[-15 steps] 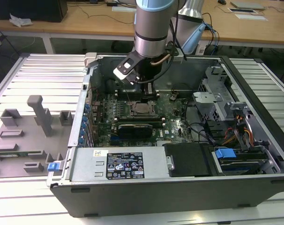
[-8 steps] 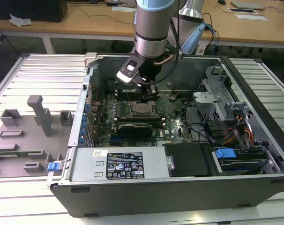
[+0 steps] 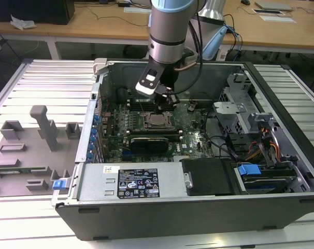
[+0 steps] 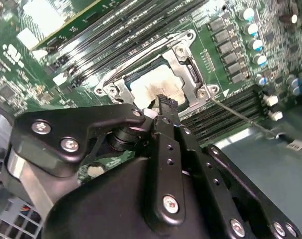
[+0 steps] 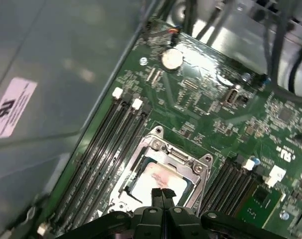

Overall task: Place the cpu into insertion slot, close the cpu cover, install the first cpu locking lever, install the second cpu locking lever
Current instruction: 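Close the cpu cover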

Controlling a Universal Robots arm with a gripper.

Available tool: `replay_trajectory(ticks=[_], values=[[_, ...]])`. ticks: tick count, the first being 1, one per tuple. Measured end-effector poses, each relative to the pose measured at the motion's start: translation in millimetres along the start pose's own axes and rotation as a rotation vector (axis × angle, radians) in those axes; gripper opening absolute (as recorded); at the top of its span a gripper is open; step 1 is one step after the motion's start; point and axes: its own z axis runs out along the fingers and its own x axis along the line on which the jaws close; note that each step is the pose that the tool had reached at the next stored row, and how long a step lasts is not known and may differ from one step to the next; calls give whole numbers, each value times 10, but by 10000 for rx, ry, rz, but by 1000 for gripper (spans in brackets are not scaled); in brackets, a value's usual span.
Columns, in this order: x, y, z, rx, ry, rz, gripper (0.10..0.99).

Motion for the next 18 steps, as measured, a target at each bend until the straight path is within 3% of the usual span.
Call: replay_trajectory(ticks=[3,9,14,18], values=[[0,0,0,45,-4,-1225,106],[0,0,0,81,-3,-2314,106],[0,0,1,137,-1,-3992,106],[0,0,2,170,0,-4951,106]])
